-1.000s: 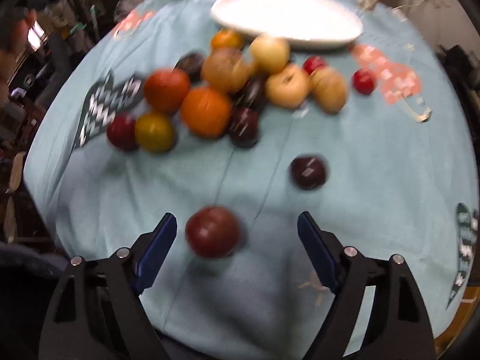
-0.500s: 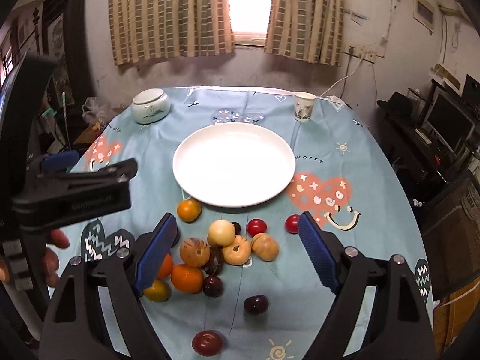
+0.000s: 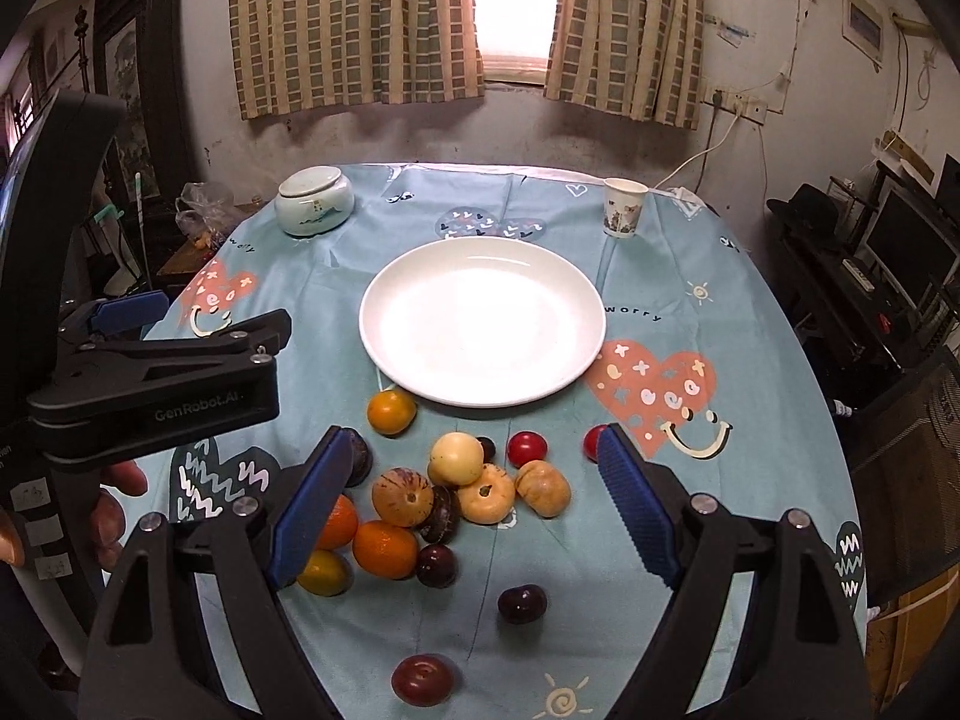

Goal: Organize fruits
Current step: 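Move both tools toward the fruit pile in front of the plate, then grasp a dark red apple with the right tool while the left tool grasps a red apple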

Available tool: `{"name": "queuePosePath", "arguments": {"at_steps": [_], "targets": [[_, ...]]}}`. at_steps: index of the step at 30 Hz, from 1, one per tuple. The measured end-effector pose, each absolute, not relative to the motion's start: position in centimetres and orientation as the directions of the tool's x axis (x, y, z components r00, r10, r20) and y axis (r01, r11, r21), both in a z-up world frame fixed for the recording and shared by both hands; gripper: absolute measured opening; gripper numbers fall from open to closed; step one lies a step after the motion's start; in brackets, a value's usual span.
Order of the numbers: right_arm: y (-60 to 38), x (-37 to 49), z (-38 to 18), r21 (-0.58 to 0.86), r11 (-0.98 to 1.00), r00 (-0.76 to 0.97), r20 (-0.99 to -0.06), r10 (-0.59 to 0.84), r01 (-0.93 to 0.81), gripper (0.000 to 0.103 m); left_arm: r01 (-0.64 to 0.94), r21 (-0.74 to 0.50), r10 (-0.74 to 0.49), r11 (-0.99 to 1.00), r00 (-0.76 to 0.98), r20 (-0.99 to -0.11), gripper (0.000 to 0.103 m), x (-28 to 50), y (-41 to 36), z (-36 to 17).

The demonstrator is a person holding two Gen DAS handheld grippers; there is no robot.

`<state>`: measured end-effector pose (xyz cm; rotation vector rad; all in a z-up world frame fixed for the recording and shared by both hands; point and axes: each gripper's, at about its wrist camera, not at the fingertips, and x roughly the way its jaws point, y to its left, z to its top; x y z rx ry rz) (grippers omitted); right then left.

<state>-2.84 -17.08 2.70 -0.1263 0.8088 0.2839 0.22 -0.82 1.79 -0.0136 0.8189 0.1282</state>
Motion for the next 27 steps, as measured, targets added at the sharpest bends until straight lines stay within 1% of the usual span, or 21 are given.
{"name": "queuePosePath", "arguments": {"at_steps": [5,11,15,18,20,23,27], "targets": [[-16.8,-2.9,2.4,0.005,0.951,0.641,-0.737,0.212,-0.310,0.086,-0.116,0.044,0.111,0.992,0.671,-0.733,0.101,0.2,-0.9,1.8],[-17.0,-3.6,0.0,0.009,0.933,0.567,-0.792,0.225,-0.359,0.086,-0.111,0.045,0.108,0.993,0.665,-0.739,0.101,0.2,-0.9,1.6],[-17.5,-4.6,-2.8,0.044,0.905,0.453,-0.855,0.253,-0.423,0.086,-0.109,0.040,0.103,0.993,0.661,-0.744,0.101,0.1,-0.8,1.4],[-18.1,-5.9,-6.1,0.038,0.889,0.355,-0.909,0.221,-0.456,0.086,-0.100,0.037,0.093,0.994,0.644,-0.759,0.101,0.1,-0.4,0.8],[-18.9,-6.6,-8.1,0.073,0.894,0.281,-0.935,0.216,-0.443,0.086,-0.095,0.035,0.087,0.995,0.633,-0.769,0.101,-0.3,0.1,0.2],[-19.9,-7.6,-9.7,0.157,0.902,0.205,-0.945,0.256,-0.403,0.086,-0.075,0.024,0.064,0.997,0.599,-0.798,0.101,-0.9,0.6,-1.2],[-18.8,-8.3,-10.3,0.156,0.883,0.170,-0.952,0.254,-0.443,0.086,-0.044,0.006,0.029,0.999,0.557,-0.830,0.101,-2.2,1.3,-3.1]]}}
